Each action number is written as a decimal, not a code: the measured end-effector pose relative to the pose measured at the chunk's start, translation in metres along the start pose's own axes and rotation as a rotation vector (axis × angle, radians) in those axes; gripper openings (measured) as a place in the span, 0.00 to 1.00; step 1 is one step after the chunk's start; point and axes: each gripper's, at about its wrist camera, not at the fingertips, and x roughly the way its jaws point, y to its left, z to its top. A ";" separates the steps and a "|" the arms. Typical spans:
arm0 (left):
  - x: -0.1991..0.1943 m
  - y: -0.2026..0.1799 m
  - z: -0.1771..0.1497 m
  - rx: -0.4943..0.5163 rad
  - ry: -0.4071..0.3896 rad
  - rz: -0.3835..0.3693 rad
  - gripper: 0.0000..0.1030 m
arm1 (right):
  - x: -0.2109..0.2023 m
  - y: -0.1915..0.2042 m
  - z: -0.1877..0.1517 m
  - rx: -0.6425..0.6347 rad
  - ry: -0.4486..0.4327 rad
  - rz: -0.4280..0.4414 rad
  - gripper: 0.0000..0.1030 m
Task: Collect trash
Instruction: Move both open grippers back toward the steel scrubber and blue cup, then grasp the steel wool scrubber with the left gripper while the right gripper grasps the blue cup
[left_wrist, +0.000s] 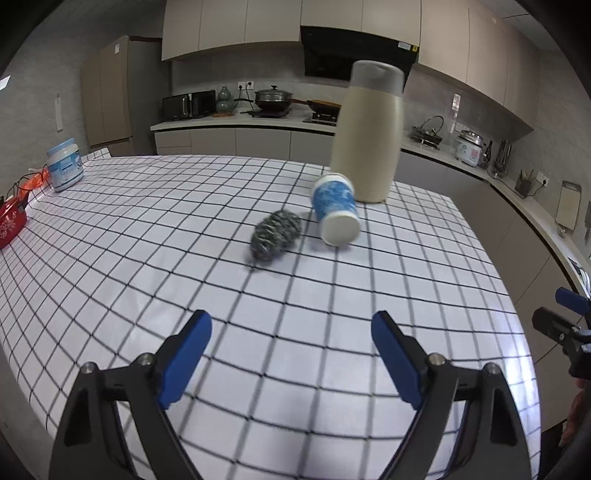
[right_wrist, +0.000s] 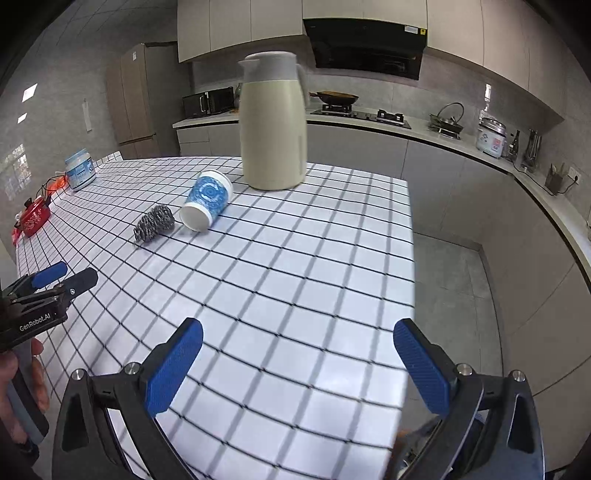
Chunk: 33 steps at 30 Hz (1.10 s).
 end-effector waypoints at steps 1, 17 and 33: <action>0.005 0.005 0.003 0.003 0.004 -0.005 0.85 | 0.009 0.008 0.006 -0.003 0.006 -0.003 1.00; 0.073 0.052 0.043 0.015 0.059 -0.134 0.75 | 0.106 0.082 0.059 -0.049 0.075 0.034 0.87; 0.149 0.054 0.079 0.012 0.148 -0.138 0.53 | 0.190 0.104 0.093 -0.162 0.147 0.166 0.86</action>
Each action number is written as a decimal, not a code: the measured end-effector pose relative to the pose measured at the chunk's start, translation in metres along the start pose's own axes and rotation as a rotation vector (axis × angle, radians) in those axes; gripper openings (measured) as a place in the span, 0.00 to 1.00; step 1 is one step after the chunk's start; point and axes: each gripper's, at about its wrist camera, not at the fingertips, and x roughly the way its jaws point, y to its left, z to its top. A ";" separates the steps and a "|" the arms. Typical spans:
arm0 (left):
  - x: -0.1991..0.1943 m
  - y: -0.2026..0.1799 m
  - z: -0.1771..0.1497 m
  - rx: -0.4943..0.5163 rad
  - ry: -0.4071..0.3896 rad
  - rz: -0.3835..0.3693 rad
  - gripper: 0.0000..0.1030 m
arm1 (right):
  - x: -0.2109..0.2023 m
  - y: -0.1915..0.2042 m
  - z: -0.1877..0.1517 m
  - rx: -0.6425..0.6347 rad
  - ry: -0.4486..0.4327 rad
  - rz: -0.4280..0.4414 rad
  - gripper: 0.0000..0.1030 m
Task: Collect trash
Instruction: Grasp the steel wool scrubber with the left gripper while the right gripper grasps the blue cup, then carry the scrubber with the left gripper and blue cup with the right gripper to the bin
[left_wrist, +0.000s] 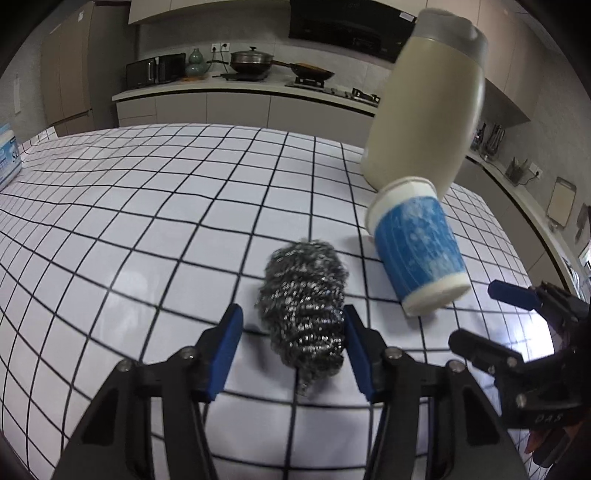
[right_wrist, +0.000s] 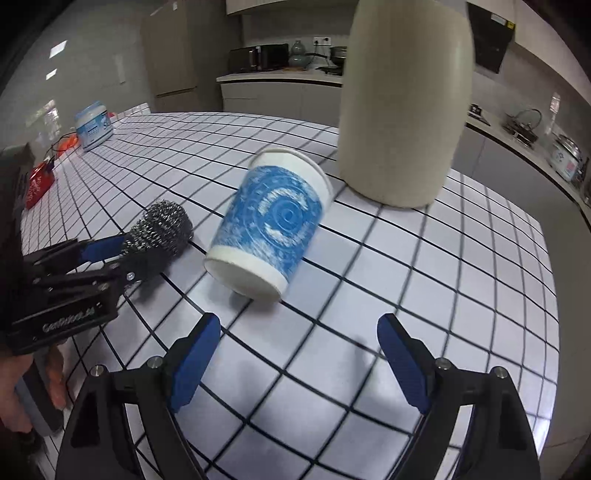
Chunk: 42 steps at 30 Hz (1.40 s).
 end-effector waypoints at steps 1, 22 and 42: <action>0.001 0.003 0.003 -0.002 -0.001 0.008 0.52 | 0.002 0.002 0.003 -0.011 0.000 0.012 0.86; 0.016 0.030 0.022 -0.043 0.024 0.040 0.37 | 0.043 -0.003 0.051 0.061 0.015 0.065 0.58; -0.054 0.002 -0.008 0.032 -0.044 -0.013 0.35 | -0.041 -0.004 0.011 0.084 -0.071 -0.021 0.56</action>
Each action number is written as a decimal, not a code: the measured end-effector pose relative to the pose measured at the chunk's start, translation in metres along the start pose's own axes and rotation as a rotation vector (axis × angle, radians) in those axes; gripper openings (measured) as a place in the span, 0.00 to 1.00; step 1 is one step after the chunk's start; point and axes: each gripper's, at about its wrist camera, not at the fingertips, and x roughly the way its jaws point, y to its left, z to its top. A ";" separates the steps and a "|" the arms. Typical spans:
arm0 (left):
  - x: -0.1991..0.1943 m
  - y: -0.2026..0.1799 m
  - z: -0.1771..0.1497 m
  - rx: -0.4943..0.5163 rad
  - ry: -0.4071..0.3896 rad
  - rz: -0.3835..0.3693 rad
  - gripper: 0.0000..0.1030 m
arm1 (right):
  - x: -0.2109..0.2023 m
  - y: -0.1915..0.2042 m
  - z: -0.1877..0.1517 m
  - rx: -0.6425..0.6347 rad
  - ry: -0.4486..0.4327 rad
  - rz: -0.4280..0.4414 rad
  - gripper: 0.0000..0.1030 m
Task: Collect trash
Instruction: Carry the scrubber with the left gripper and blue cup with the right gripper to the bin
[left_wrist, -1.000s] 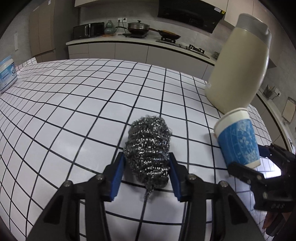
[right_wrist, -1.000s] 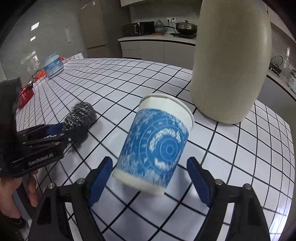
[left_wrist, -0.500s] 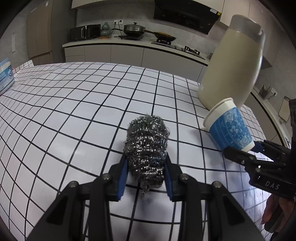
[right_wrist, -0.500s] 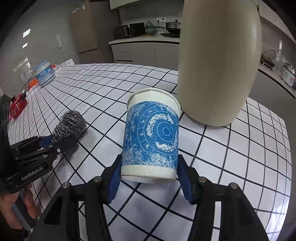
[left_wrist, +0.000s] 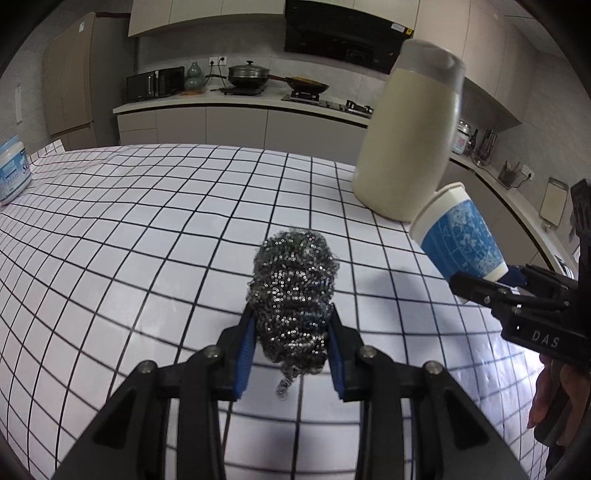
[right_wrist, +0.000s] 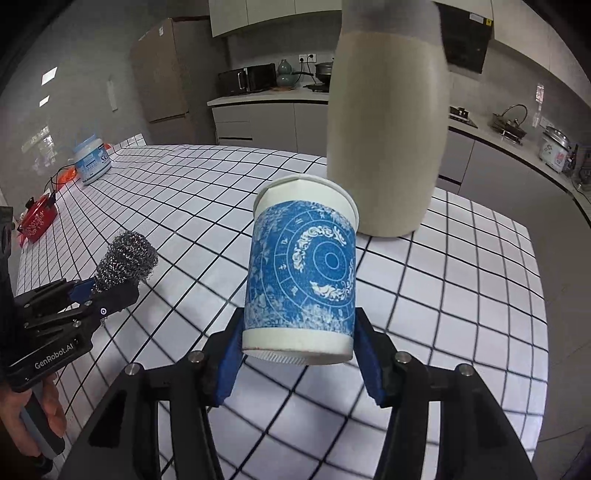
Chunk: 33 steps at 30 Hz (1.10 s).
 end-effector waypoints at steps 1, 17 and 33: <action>-0.005 -0.001 -0.003 0.003 -0.002 -0.005 0.35 | -0.007 0.001 -0.005 -0.001 -0.003 -0.007 0.56; -0.052 -0.047 -0.040 0.073 -0.012 -0.116 0.35 | -0.108 0.007 -0.078 0.072 -0.045 -0.106 0.56; -0.069 -0.162 -0.067 0.197 -0.011 -0.224 0.35 | -0.191 -0.069 -0.145 0.176 -0.093 -0.201 0.56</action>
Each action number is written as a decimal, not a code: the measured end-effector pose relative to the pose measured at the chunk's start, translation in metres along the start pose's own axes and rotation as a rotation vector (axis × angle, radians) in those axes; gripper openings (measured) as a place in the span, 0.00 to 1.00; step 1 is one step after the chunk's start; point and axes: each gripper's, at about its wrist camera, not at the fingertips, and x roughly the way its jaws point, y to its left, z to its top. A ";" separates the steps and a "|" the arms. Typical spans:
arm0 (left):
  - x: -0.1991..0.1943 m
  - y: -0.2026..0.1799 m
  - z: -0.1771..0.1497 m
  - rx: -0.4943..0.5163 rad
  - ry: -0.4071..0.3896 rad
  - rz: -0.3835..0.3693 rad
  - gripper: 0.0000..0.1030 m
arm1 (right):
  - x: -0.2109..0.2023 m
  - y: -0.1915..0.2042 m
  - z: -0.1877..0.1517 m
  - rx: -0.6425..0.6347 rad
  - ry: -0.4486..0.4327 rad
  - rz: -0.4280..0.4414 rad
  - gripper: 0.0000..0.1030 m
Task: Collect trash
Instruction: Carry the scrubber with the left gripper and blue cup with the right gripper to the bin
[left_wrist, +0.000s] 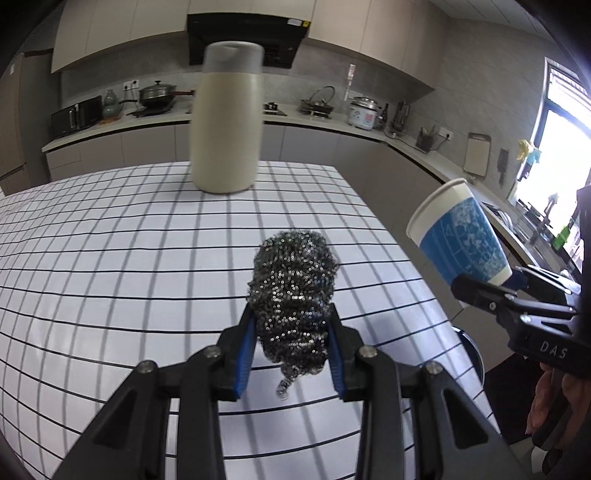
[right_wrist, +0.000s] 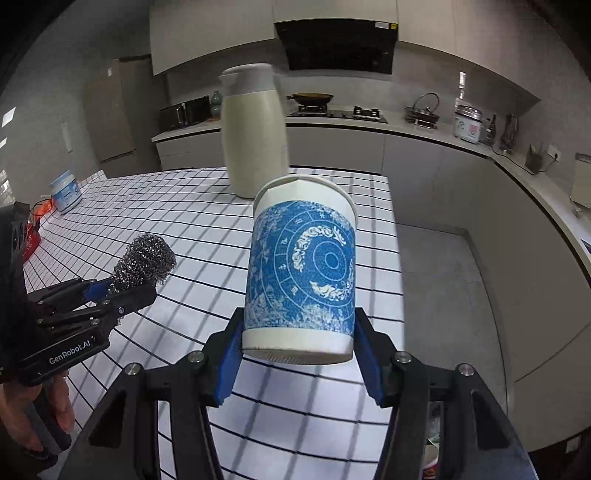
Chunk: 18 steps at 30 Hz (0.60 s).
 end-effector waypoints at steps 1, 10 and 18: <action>0.002 -0.009 0.000 0.007 0.001 -0.005 0.35 | -0.005 -0.010 -0.004 0.006 0.001 -0.006 0.56; 0.020 -0.117 -0.004 0.091 0.024 -0.082 0.35 | -0.057 -0.115 -0.043 0.084 -0.015 -0.082 0.56; 0.036 -0.204 -0.013 0.153 0.050 -0.160 0.35 | -0.105 -0.209 -0.092 0.148 0.001 -0.164 0.56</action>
